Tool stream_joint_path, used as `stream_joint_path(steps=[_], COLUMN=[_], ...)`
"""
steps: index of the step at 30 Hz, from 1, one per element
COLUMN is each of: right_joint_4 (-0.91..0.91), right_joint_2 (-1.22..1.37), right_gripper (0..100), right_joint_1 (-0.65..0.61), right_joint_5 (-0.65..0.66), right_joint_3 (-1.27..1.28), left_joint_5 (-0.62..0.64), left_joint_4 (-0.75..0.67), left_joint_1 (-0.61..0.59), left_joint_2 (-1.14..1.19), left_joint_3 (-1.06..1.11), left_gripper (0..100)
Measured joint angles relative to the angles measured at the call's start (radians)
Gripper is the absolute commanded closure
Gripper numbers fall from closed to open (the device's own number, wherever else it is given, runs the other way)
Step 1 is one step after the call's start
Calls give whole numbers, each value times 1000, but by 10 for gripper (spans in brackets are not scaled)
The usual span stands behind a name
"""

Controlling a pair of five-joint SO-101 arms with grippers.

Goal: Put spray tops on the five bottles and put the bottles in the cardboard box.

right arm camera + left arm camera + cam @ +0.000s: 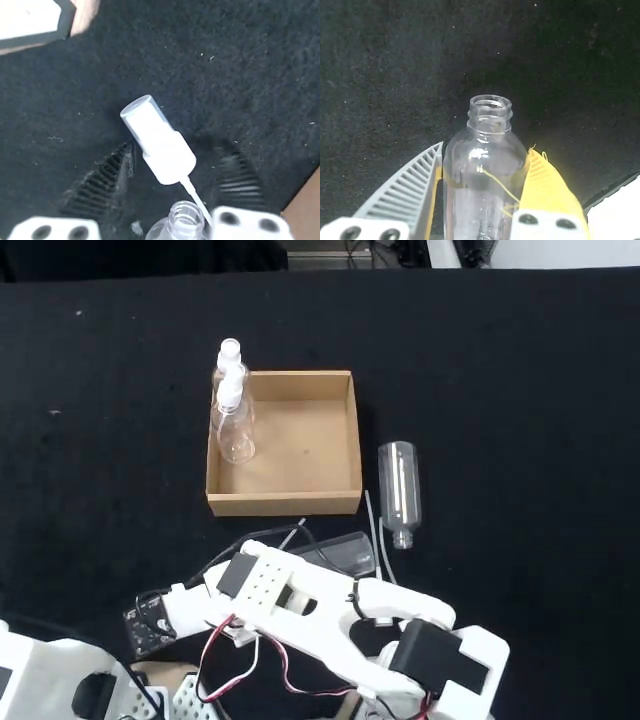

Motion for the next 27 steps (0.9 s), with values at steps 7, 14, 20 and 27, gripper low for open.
stream_joint_path(steps=[7,14,20,27], right_joint_4=[0,0,84,224], right_joint_2=[0,-11,-201,-493], right_gripper=[988,988,988,988], right_joint_1=[0,114,143,147], right_joint_5=[-14,-34,-163,-430], right_joint_3=[0,-95,-196,-334], left_joint_5=[0,0,0,5], left_joint_4=[0,0,0,0], left_joint_1=[-2,-2,-2,41], left_joint_2=[0,0,0,0], left_joint_3=[-5,-5,-5,-5], left_gripper=[967,970,970,970])
